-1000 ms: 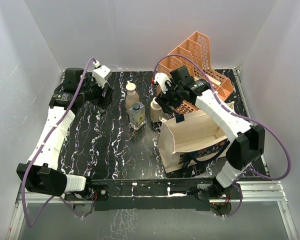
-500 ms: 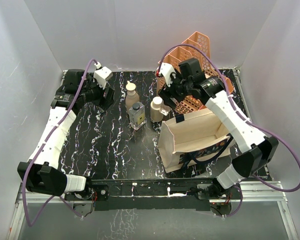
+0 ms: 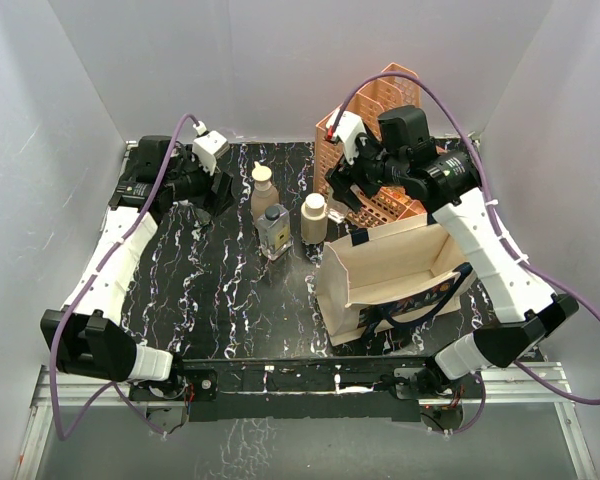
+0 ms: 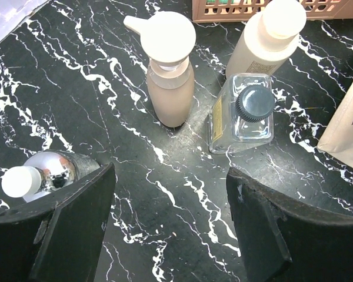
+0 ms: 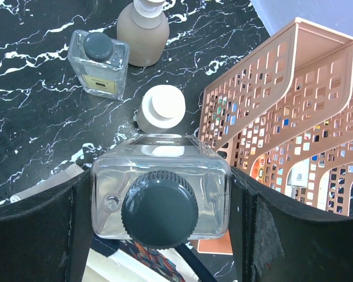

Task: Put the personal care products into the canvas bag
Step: Pick up the care product from the center of the board.

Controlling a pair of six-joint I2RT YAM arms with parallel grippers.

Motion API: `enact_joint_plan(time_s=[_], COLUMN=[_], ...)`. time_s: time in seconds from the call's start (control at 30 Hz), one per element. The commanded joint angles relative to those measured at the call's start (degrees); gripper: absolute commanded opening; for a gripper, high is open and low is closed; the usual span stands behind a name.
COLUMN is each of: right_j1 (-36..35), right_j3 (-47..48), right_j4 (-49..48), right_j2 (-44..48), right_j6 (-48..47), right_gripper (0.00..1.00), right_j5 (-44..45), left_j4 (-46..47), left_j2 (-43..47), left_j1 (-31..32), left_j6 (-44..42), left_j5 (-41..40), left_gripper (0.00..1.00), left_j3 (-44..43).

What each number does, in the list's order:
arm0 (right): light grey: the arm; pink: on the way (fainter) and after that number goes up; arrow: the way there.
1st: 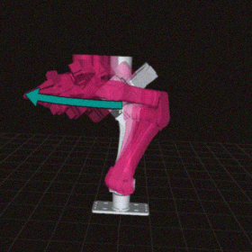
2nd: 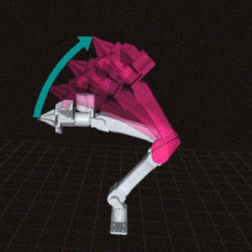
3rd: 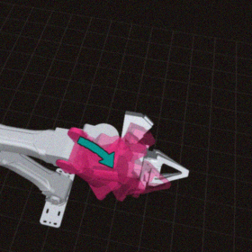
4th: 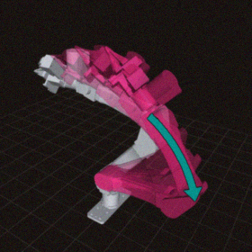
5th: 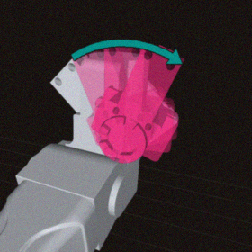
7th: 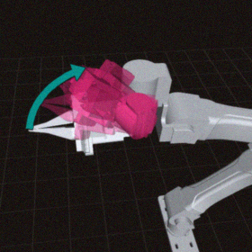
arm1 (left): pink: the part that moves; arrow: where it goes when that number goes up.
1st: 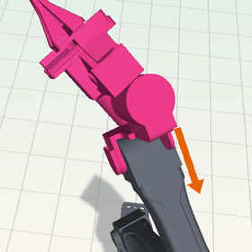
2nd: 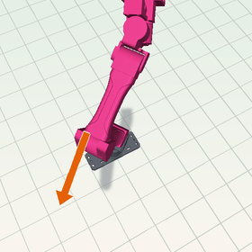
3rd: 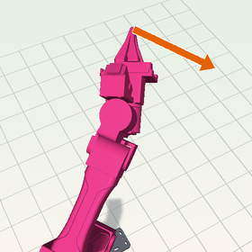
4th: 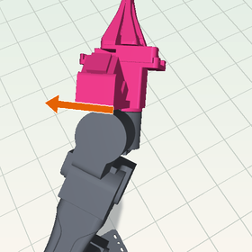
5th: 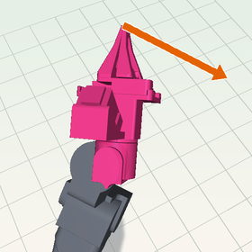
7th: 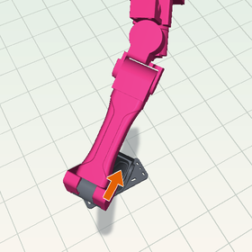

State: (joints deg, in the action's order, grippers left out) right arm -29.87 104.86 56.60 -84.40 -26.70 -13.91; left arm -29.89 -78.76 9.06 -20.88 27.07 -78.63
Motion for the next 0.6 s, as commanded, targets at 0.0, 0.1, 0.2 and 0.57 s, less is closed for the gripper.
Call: enact_joint_plan(time_s=[0.0, 0.1, 0.2, 0.57], right_j1=[0.25, 0.25, 0.25, -4.17], right_j3=[4.56, 4.06, 3.86, 3.35], right_j4=[-7.88, -8.32, -8.73, -8.44], right_j2=[4.29, 3.57, 2.37, -1.23], right_j6=[0.06, 0.16, 0.44, 1.83], right_gripper=[0.08, 0.08, 0.08, 0.08], right_j5=[-0.73, -0.89, -1.96, -10.59], left_j4=[1.08, 1.39, 1.82, 3.48], left_j2=[0.63, 0.63, 0.63, 0.93], left_j1=[-0.19, -0.18, -0.18, -0.18], left_j6=[0.41, 0.56, 0.97, 2.16], left_j5=[3.11, 3.46, 4.01, 2.84], left_gripper=[0.74, 0.74, 0.74, 0.75], left_j3=[0.1, 0.43, 0.93, 2.8])
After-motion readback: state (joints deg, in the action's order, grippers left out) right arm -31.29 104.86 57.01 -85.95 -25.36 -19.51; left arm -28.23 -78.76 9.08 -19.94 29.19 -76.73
